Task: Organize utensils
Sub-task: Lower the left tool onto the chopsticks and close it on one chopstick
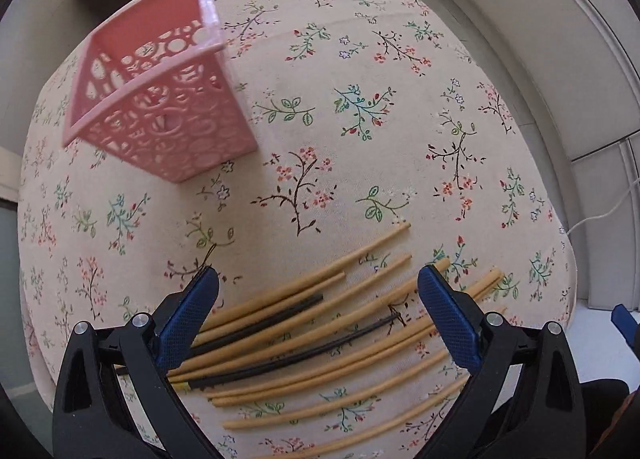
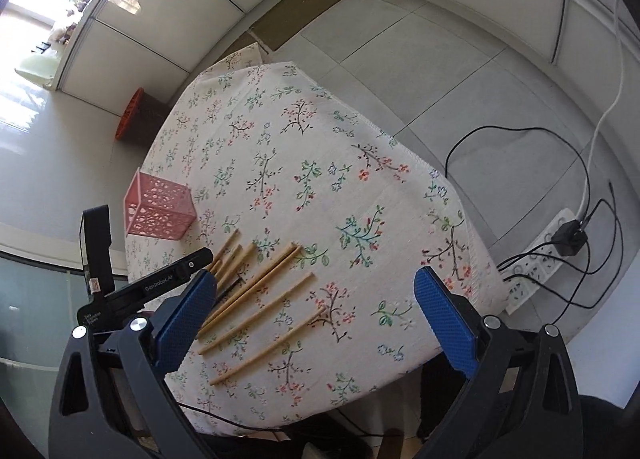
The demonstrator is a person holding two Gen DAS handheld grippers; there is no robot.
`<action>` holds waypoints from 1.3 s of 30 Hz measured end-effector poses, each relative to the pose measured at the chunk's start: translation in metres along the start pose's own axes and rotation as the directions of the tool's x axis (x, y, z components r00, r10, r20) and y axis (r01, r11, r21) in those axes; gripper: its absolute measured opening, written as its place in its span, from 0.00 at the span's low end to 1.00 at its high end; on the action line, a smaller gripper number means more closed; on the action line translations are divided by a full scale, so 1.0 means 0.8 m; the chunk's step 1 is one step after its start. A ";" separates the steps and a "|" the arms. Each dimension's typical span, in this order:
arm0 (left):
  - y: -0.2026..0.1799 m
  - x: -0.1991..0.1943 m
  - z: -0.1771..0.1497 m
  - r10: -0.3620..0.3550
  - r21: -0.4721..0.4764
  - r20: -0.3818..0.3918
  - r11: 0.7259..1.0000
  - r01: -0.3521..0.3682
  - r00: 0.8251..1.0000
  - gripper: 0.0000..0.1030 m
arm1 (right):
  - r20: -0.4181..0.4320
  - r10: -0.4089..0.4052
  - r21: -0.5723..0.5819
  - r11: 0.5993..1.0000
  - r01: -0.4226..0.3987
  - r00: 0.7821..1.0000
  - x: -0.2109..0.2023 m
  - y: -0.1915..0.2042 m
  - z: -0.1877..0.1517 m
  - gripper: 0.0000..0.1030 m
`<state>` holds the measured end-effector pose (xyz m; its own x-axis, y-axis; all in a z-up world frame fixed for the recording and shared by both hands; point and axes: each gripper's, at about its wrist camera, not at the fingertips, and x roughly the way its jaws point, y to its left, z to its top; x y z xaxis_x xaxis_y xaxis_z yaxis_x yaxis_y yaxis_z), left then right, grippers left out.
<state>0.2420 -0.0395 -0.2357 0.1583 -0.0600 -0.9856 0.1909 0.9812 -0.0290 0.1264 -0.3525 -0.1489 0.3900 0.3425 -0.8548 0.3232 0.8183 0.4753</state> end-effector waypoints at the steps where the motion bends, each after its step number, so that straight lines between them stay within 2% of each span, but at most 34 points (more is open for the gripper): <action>1: -0.002 0.005 0.003 0.006 0.012 -0.006 1.000 -0.006 1.000 0.92 | -0.005 -0.005 -0.005 1.000 0.005 1.000 0.003 -0.002 0.002 0.94; 3: -0.004 0.013 0.009 0.019 0.033 -0.016 0.999 -0.018 1.000 0.86 | -0.024 -0.006 -0.009 1.000 0.005 1.000 0.010 -0.003 0.004 0.94; 6: -0.001 0.023 0.016 0.029 0.047 -0.032 0.999 -0.027 0.999 0.69 | -0.050 -0.011 -0.027 1.000 0.009 0.999 0.019 0.000 0.003 0.93; 12: 0.004 0.013 0.021 0.037 0.100 -0.003 0.994 -0.036 0.999 0.57 | -0.107 -0.043 -0.031 0.999 0.039 0.993 0.043 0.005 -0.005 0.93; 14: 0.002 0.011 0.022 0.037 0.127 0.018 0.991 -0.039 0.999 0.51 | -0.127 -0.056 -0.019 0.998 0.054 0.990 0.052 0.006 -0.010 0.93; 16: -0.002 0.009 0.022 0.038 0.157 0.048 0.987 -0.045 0.998 0.32 | -0.153 -0.072 -0.016 0.997 0.070 0.986 0.062 0.008 -0.015 0.92; 18: -0.003 0.003 0.021 0.027 0.184 0.076 0.982 -0.040 0.997 0.19 | -0.190 -0.077 -0.002 0.997 0.078 0.979 0.074 0.008 -0.021 0.88; 23: -0.002 -0.008 0.019 0.009 0.231 0.158 0.972 -0.046 0.987 0.13 | -0.268 -0.069 0.046 0.995 0.085 0.961 0.093 0.003 -0.033 0.80; 25: 0.000 -0.022 0.005 -0.010 0.236 0.195 0.971 -0.038 0.981 0.00 | -0.274 -0.079 0.061 0.993 0.099 0.958 0.096 0.003 -0.038 0.78; 30: 0.007 -0.078 -0.034 -0.074 0.258 0.286 0.966 -0.002 0.955 0.00 | -0.305 -0.059 0.130 0.986 0.103 0.951 0.108 0.008 -0.053 0.74; 33: 0.012 -0.104 -0.051 -0.146 0.273 0.276 0.960 0.068 0.950 0.03 | -0.308 -0.057 0.164 0.980 0.112 0.950 0.107 0.012 -0.061 0.74; 35: 0.019 -0.112 -0.054 -0.142 0.256 0.269 0.964 0.072 0.953 0.07 | -0.287 -0.055 0.161 0.981 0.105 0.956 0.099 0.021 -0.062 0.74; 36: 0.017 -0.110 -0.059 -0.138 0.251 0.255 0.965 0.072 0.957 0.16 | -0.264 -0.060 0.152 0.983 0.103 0.963 0.093 0.026 -0.061 0.74; 37: 0.017 -0.104 -0.054 -0.129 0.248 0.239 0.966 0.068 0.962 0.32 | -0.238 -0.069 0.135 0.985 0.104 0.969 0.086 0.032 -0.059 0.74; 38: 0.016 -0.089 -0.039 -0.119 0.249 0.227 0.967 0.061 0.967 0.41 | -0.214 -0.080 0.120 0.987 0.107 0.974 0.080 0.036 -0.056 0.74; 39: 0.012 -0.092 -0.036 -0.115 0.251 0.225 0.966 0.056 0.968 0.53 | -0.187 -0.091 0.107 0.988 0.112 0.978 0.074 0.038 -0.054 0.74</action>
<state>0.2044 -0.0208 -0.1684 0.3490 -0.2120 -0.9128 0.4369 0.8985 -0.0416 0.1223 -0.2874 -0.1939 0.1908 0.3471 -0.9182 0.4549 0.7976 0.3960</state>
